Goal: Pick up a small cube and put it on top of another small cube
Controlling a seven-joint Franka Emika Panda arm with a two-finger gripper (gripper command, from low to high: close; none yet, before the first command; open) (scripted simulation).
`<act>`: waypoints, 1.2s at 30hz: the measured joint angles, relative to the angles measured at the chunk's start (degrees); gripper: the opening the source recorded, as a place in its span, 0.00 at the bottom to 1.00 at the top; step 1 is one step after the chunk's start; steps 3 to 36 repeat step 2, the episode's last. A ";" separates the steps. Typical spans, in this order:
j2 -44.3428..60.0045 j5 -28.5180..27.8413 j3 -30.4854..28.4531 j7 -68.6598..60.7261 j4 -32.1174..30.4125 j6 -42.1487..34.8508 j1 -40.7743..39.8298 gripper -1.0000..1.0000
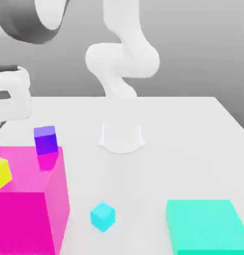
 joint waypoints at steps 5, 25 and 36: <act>0.00 0.00 0.00 0.00 0.00 0.00 0.04 1.00; 0.00 0.00 0.00 0.00 0.00 0.00 0.04 1.00; 0.00 0.00 0.00 0.00 0.00 0.00 0.04 1.00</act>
